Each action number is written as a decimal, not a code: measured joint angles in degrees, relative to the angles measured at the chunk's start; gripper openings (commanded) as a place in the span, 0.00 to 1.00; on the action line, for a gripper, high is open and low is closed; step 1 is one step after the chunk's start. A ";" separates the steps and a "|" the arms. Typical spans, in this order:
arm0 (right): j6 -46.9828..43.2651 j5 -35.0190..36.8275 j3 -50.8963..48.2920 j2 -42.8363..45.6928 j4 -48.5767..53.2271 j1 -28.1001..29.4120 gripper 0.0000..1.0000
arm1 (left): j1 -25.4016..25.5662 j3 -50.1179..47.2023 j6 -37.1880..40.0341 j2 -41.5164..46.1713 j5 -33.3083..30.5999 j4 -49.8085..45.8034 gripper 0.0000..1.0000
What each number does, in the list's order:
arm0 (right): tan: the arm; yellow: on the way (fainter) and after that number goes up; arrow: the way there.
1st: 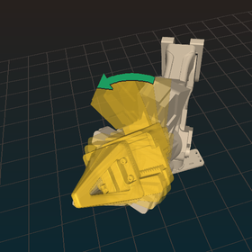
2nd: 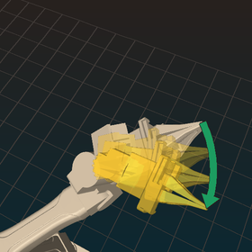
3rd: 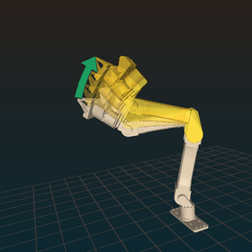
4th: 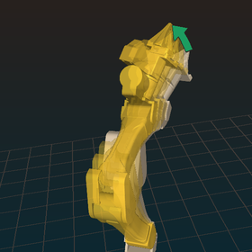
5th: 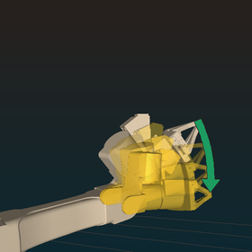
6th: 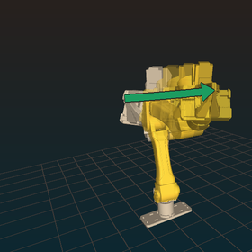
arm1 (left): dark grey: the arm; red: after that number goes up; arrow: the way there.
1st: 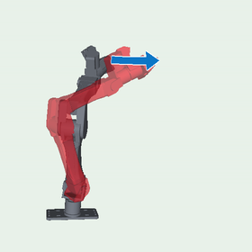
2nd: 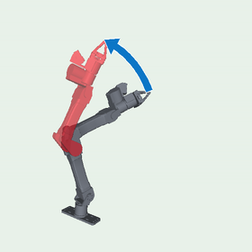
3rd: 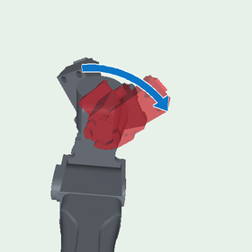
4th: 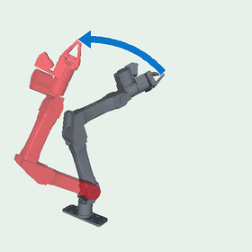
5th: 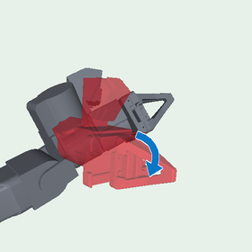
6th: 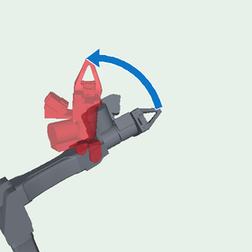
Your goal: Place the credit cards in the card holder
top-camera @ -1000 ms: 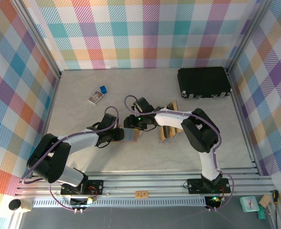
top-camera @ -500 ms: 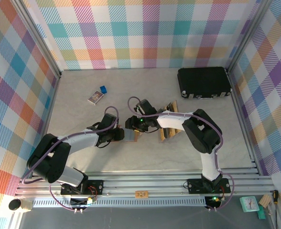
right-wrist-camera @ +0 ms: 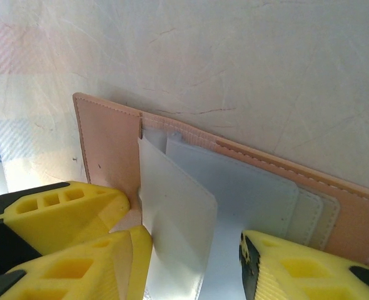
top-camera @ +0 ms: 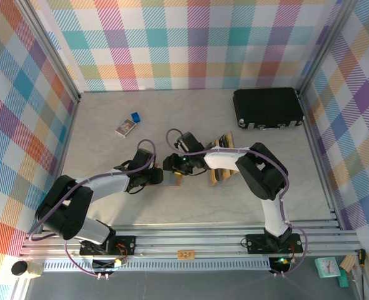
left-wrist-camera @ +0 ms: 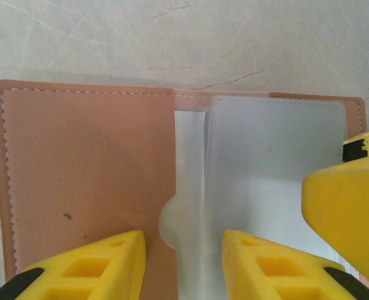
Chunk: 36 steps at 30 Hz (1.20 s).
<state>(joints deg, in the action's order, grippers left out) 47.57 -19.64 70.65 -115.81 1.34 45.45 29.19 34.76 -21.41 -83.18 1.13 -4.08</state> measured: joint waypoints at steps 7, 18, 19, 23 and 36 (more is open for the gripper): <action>0.04 -0.20 0.39 -0.26 -0.04 0.11 0.49 | 0.00 0.00 -0.02 0.07 0.00 -0.04 0.38; 0.26 -1.11 2.21 -0.26 0.35 0.26 0.49 | 0.00 -0.02 -0.22 0.96 -0.31 -0.61 0.41; 0.42 -1.33 2.49 -0.26 0.24 0.35 0.49 | 0.00 -0.02 -0.22 1.09 -0.31 -0.79 0.41; 1.36 -2.51 2.78 -0.26 -0.52 0.55 0.49 | 0.00 -0.02 -0.17 2.58 -0.33 -2.23 0.50; 4.46 -3.65 5.20 -0.26 -2.58 1.16 0.52 | 0.09 -0.22 -1.95 23.63 -5.29 -11.41 1.00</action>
<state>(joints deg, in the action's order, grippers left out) 52.03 -23.29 75.85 -116.07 -1.23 46.61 29.28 34.54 -23.35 -59.55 -4.16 -15.49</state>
